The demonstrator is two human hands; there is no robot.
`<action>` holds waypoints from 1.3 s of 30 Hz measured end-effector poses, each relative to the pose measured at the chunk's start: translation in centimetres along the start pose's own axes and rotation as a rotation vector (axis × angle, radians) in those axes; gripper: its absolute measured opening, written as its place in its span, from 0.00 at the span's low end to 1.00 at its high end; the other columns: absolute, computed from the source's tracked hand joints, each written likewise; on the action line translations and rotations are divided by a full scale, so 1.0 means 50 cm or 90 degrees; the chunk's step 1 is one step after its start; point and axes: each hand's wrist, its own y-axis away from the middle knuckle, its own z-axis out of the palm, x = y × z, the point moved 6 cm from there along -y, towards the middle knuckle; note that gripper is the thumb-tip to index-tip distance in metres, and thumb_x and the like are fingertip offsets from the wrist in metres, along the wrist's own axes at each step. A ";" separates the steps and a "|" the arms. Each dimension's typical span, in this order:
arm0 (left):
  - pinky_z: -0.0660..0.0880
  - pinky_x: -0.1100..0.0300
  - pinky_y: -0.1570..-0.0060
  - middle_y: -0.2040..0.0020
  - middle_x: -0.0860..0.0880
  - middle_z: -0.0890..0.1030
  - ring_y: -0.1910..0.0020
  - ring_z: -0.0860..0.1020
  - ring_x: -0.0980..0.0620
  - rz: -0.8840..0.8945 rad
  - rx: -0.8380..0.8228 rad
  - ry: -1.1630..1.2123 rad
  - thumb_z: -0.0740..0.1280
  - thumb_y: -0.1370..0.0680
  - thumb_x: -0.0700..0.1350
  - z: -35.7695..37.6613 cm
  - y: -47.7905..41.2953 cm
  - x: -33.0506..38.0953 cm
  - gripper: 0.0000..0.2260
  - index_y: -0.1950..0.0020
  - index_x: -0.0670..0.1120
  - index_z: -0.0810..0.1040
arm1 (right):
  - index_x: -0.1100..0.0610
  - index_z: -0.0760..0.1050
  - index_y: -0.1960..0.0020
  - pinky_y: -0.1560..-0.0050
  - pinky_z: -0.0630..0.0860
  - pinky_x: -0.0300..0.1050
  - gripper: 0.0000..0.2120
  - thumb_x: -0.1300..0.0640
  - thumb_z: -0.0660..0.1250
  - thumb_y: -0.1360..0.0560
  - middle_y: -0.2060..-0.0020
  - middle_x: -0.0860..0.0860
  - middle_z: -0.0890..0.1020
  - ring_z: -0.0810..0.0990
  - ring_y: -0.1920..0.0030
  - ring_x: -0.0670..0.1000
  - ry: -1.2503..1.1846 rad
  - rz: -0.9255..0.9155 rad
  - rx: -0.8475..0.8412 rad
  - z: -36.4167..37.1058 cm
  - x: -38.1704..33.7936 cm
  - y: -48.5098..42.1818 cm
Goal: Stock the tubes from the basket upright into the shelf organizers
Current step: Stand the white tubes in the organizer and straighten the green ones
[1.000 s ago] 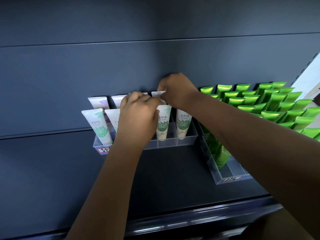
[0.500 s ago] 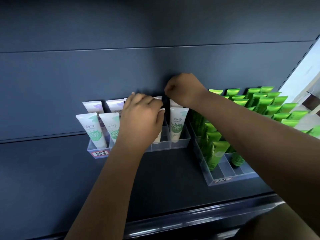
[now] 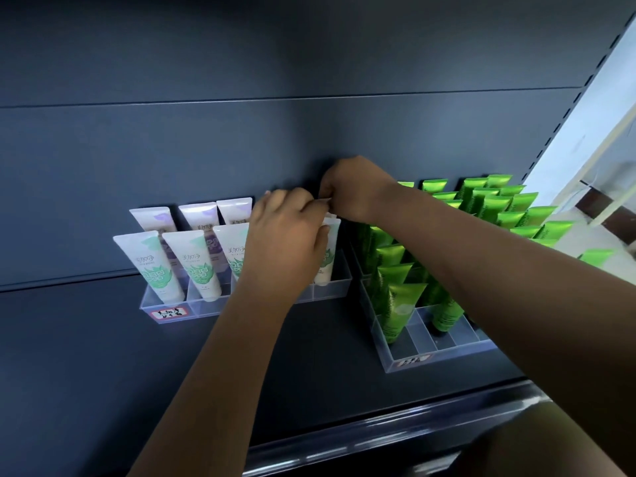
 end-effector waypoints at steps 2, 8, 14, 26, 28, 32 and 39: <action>0.72 0.43 0.38 0.48 0.49 0.81 0.46 0.76 0.42 -0.010 -0.009 -0.007 0.69 0.25 0.49 0.005 -0.002 -0.004 0.14 0.41 0.49 0.83 | 0.52 0.85 0.58 0.57 0.74 0.42 0.07 0.57 0.67 0.27 0.56 0.51 0.85 0.82 0.53 0.54 -0.005 -0.007 0.007 0.003 0.002 -0.004; 0.75 0.44 0.43 0.60 0.48 0.83 0.52 0.79 0.41 -0.046 -0.027 0.031 0.76 0.32 0.41 0.020 -0.005 -0.014 0.13 0.49 0.47 0.82 | 0.53 0.85 0.57 0.57 0.73 0.42 0.07 0.55 0.69 0.25 0.58 0.51 0.85 0.81 0.55 0.54 -0.006 -0.025 0.053 0.011 0.007 -0.018; 0.74 0.44 0.43 0.59 0.49 0.84 0.52 0.79 0.41 -0.032 -0.011 0.026 0.77 0.33 0.40 0.025 -0.009 -0.024 0.13 0.50 0.47 0.83 | 0.52 0.85 0.56 0.56 0.74 0.44 0.09 0.50 0.68 0.23 0.58 0.51 0.85 0.81 0.55 0.54 -0.061 -0.023 0.066 0.017 0.009 -0.016; 0.72 0.43 0.38 0.57 0.50 0.84 0.48 0.78 0.42 -0.050 -0.014 -0.018 0.77 0.32 0.43 0.022 -0.005 -0.015 0.13 0.49 0.49 0.83 | 0.54 0.85 0.57 0.51 0.79 0.49 0.12 0.50 0.65 0.26 0.57 0.53 0.85 0.82 0.54 0.55 -0.057 -0.017 0.005 0.012 -0.007 -0.012; 0.72 0.44 0.40 0.58 0.50 0.84 0.49 0.78 0.42 -0.050 -0.010 -0.017 0.77 0.32 0.43 0.020 -0.003 -0.016 0.12 0.49 0.49 0.82 | 0.53 0.83 0.59 0.52 0.79 0.49 0.17 0.46 0.59 0.31 0.58 0.53 0.84 0.81 0.55 0.55 -0.053 -0.019 0.002 0.011 -0.012 -0.010; 0.73 0.45 0.42 0.57 0.50 0.84 0.49 0.78 0.42 -0.054 -0.009 -0.016 0.76 0.32 0.43 0.018 0.000 -0.012 0.12 0.50 0.48 0.82 | 0.52 0.79 0.62 0.54 0.77 0.47 0.12 0.47 0.60 0.31 0.58 0.53 0.84 0.81 0.55 0.56 -0.036 -0.025 -0.014 0.016 -0.014 -0.016; 0.71 0.47 0.41 0.54 0.51 0.84 0.47 0.77 0.44 -0.066 -0.024 -0.026 0.75 0.31 0.45 0.016 0.000 -0.010 0.11 0.50 0.50 0.81 | 0.51 0.69 0.69 0.60 0.70 0.44 0.10 0.49 0.60 0.31 0.60 0.53 0.82 0.81 0.56 0.57 -0.011 -0.016 0.003 0.023 -0.004 -0.018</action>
